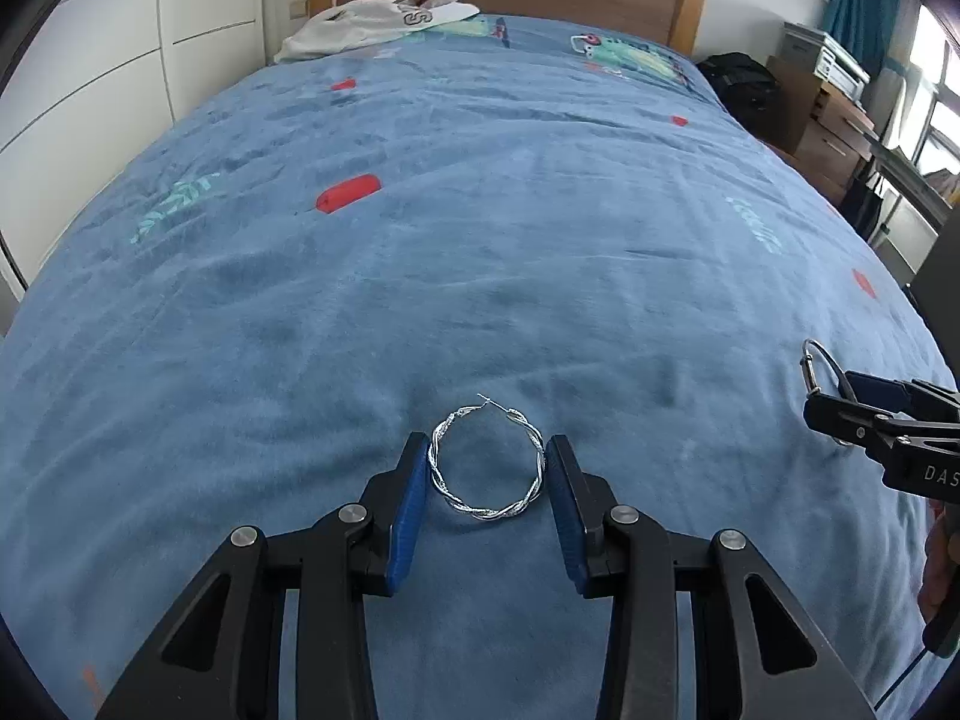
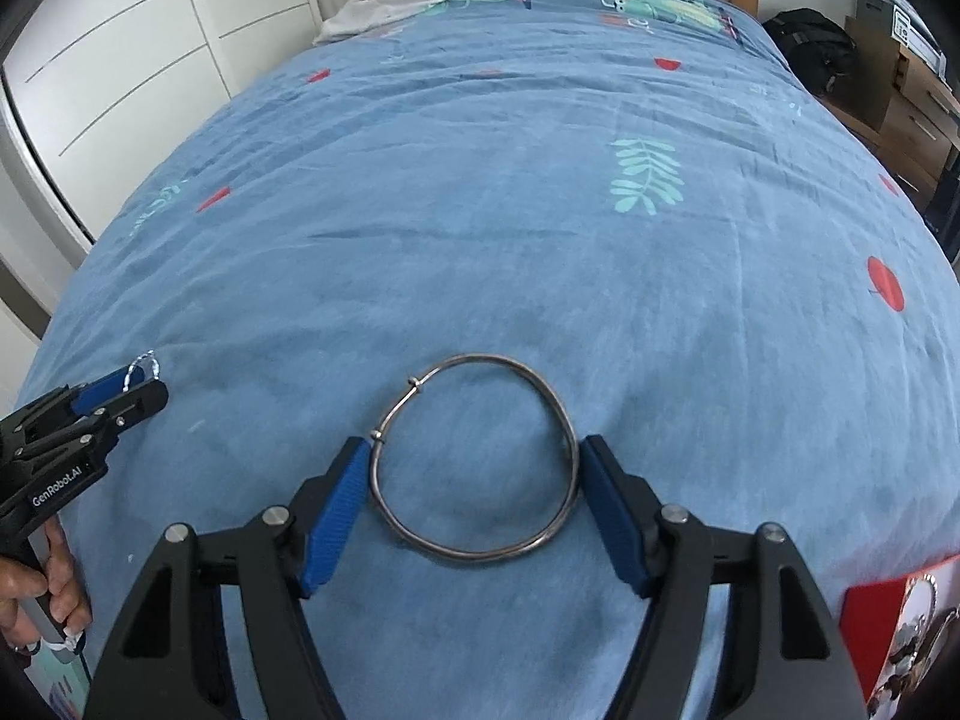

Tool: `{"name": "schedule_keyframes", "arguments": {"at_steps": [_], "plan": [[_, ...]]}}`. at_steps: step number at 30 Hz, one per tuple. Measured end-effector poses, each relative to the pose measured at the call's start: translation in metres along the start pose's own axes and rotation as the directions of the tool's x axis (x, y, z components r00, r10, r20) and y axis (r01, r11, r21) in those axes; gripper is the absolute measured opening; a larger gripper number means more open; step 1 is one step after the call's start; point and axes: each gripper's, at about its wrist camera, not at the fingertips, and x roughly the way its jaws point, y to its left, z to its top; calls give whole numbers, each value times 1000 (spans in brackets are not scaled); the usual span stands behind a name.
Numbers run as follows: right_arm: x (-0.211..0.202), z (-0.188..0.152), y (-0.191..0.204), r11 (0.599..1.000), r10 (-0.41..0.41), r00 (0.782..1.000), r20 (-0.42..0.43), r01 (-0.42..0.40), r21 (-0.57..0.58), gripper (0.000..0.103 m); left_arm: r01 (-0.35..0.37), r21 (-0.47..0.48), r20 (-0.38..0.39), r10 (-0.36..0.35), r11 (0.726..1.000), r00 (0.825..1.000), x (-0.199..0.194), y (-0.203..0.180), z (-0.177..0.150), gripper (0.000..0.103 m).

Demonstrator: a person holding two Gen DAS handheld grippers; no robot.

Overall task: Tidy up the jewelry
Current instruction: 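Grasp the twisted silver hoop with the left tool while the right tool grasps the silver bangle, then carry the hoop and silver bangle into the red box and release both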

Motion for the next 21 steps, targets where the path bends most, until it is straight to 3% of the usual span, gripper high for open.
{"name": "schedule_keyframes", "arguments": {"at_steps": [7, 12, 21], "plan": [[-51, -10, 4, 1000, 27, 997, 76, -28, 9, 69, 22, 39, 17, -23, 999, 1000, -27, -24, -1, 38], [-101, -24, -7, 1000, 18, 992, 128, -20, 15, 69, 80, 92, 33, -84, 992, 996, -51, -59, 0, 38], [-187, -74, -88, 993, -103, 984, 148, 94, 69, 69, 234, 208, 35, -246, 950, 969, -88, -153, -5, 38]]}}
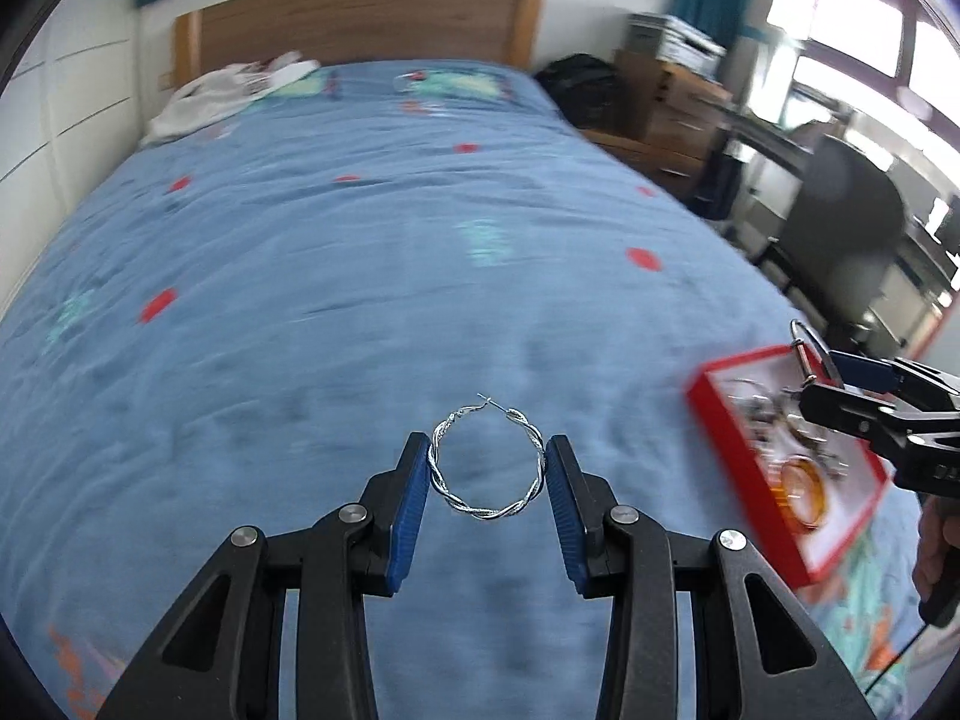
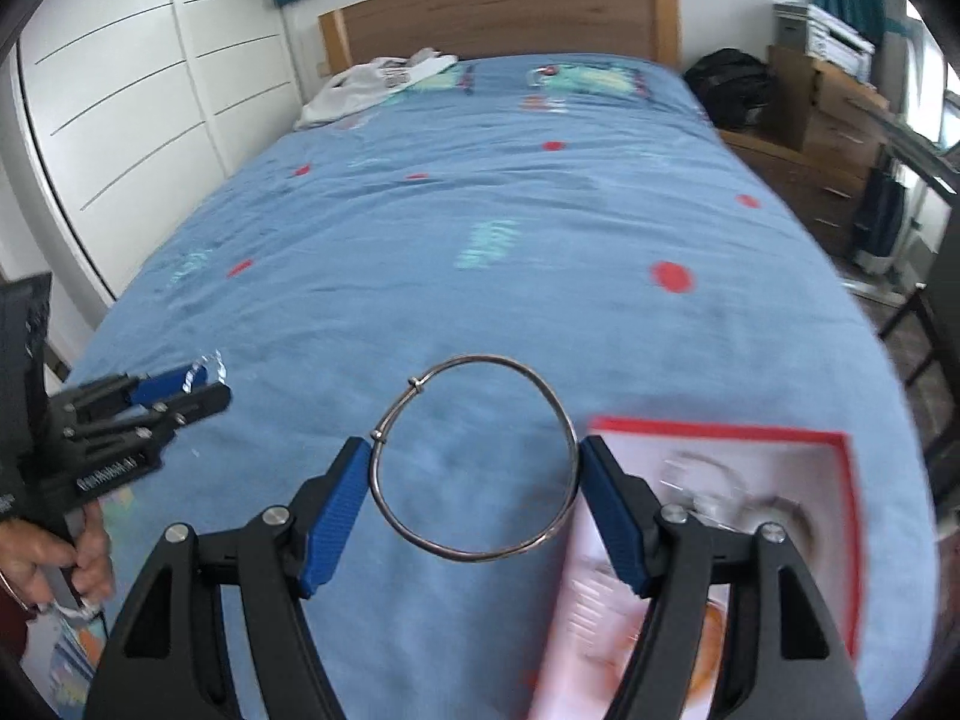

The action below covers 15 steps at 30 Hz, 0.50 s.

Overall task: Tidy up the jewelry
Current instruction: 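Carry the hoop and silver bangle into the red box and release both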

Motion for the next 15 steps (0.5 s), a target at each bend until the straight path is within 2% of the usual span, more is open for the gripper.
{"name": "schedule_keyframes", "arguments": {"at_steps": [4, 8, 15], "plan": [[-23, -25, -49, 997, -66, 998, -22, 67, 25, 69, 81, 76, -7, -81, 994, 997, 3, -56, 1, 38], [-30, -52, -87, 994, -91, 994, -67, 95, 47, 69, 156, 118, -23, -155, 981, 988, 10, -102, 3, 38], [-20, -92, -125, 995, -52, 991, -126, 62, 77, 69, 239, 182, -74, -229, 954, 971, 32, -172, -4, 38]]}}
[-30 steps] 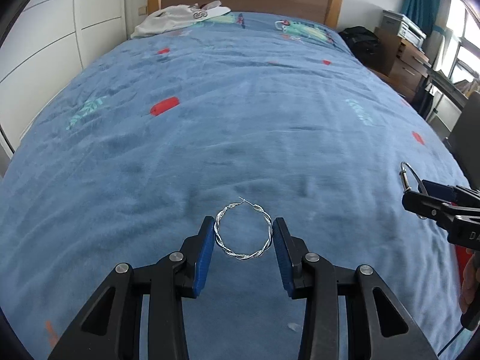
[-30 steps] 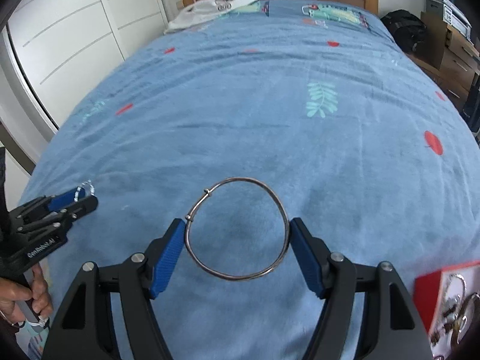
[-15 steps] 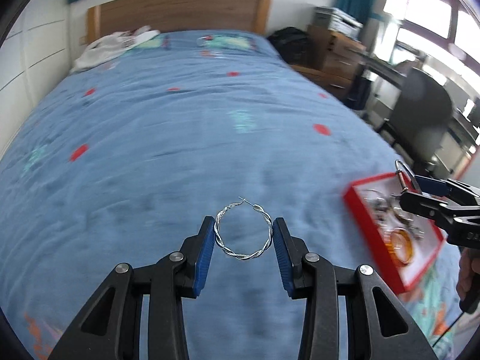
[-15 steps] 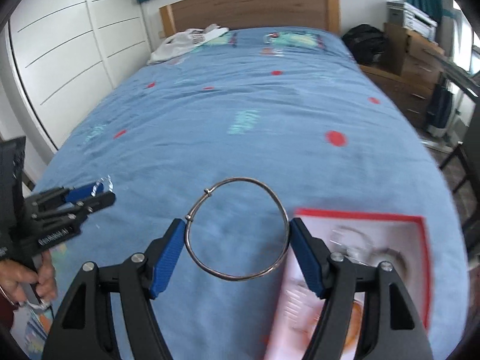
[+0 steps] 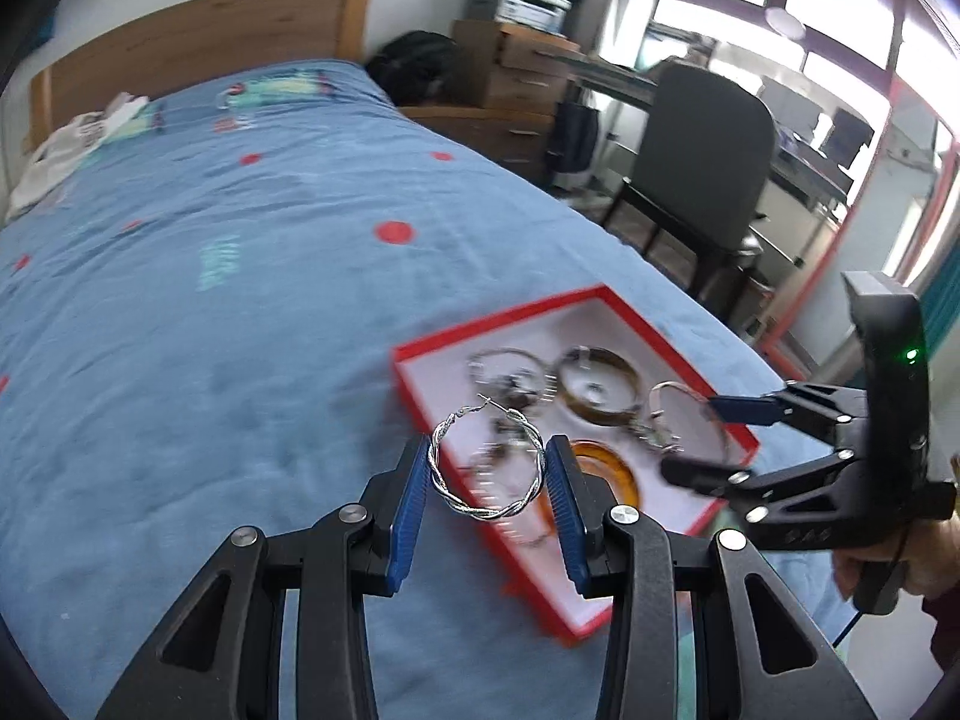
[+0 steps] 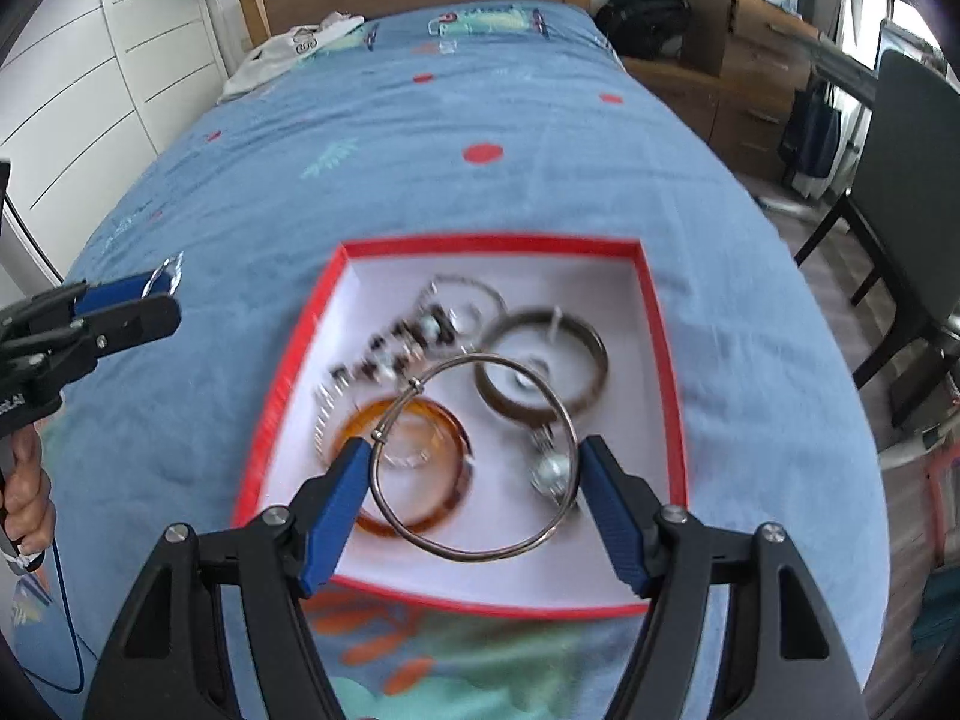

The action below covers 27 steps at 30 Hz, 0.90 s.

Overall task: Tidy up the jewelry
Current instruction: 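Carry the hoop and silver bangle into the red box and release both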

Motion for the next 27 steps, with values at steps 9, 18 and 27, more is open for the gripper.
{"name": "schedule_keyframes", "arguments": {"at_steps": [9, 18, 27], "plan": [[16, -14, -21, 998, 55, 998, -20, -55, -26, 69, 4, 1, -52, -4, 1000, 999, 47, -26, 7, 38], [36, -7, -26, 994, 82, 996, -21, -84, -72, 69, -31, 3, -90, 31, 1000, 995, 93, -16, 25, 38], [48, -10, -15, 978, 72, 997, -28, -76, -192, 70, -45, 39, -143, 50, 998, 988, 122, -17, 17, 38]]}}
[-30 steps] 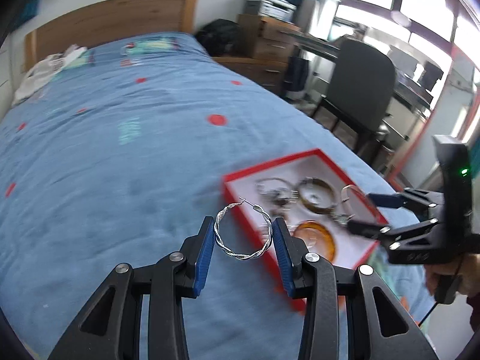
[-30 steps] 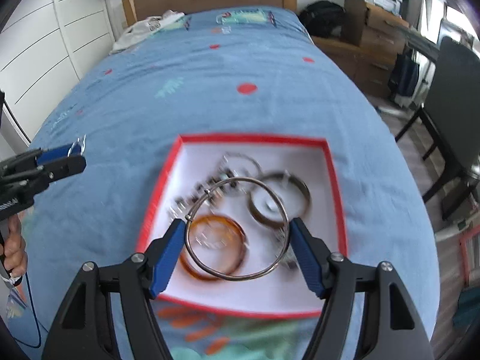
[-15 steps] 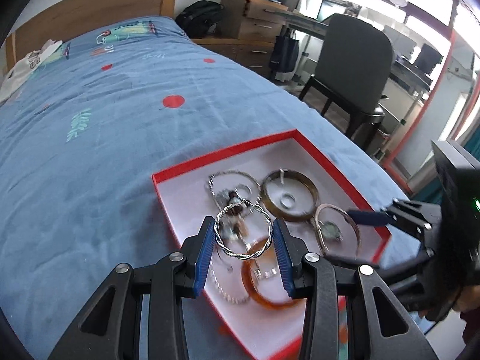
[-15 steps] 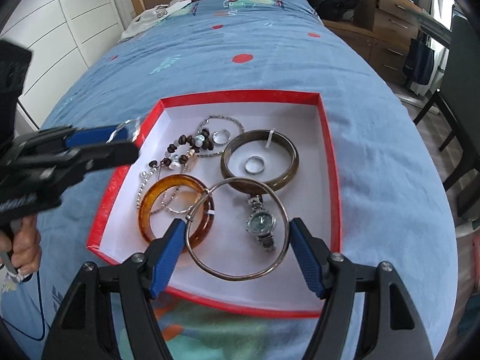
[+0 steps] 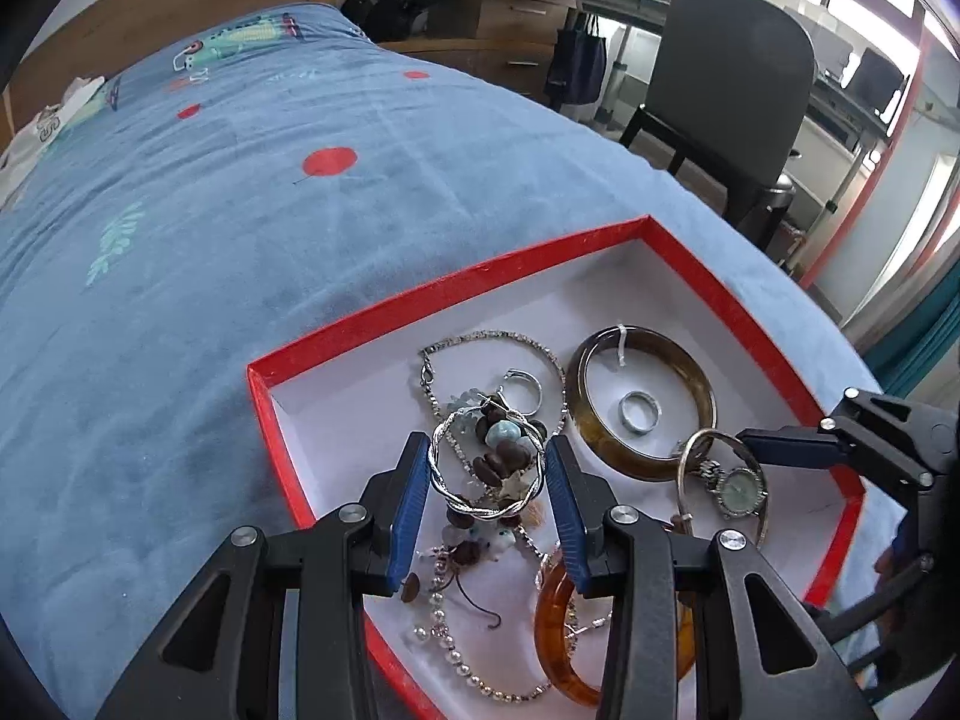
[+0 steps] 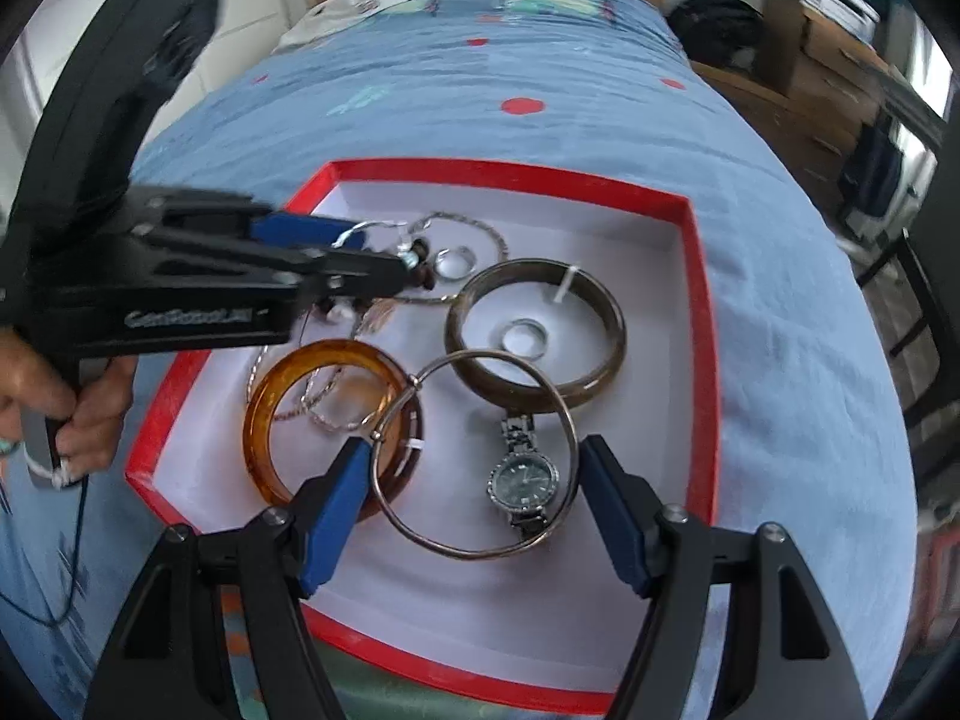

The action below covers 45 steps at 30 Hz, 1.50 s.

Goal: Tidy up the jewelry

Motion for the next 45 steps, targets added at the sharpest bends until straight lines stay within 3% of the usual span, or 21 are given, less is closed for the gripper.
{"name": "schedule_keyframes", "arguments": {"at_steps": [7, 13, 15, 25, 29, 34, 45], "plan": [[-1, -2, 3, 999, 6, 1000, -4, -7, -41, 70, -30, 36, -14, 30, 999, 999, 3, -5, -1, 41], [-2, 0, 3, 999, 12, 999, -33, -13, -40, 70, -16, 27, -14, 16, 1000, 1000, -5, -6, 0, 51], [-2, 0, 2, 999, 17, 999, -34, -18, -31, 70, -21, 20, -2, 21, 1000, 1000, -11, -4, 0, 59], [-11, 2, -7, 999, 13, 999, -44, -11, 34, 72, -37, -3, 46, 37, 999, 998, -48, 2, 0, 68], [-30, 0, -6, 998, -4, 1000, -22, 6, 62, 72, -43, -21, 66, 45, 999, 997, -69, 2, -5, 69], [-68, -8, 5, 995, -30, 999, 28, 27, 100, 72, -75, -47, 107, 80, 996, 991, -106, -1, -23, 78], [-148, -44, 63, 974, -120, 988, 101, 97, 204, 72, -184, -167, 190, 215, 969, 958, -198, -27, -83, 87]]}}
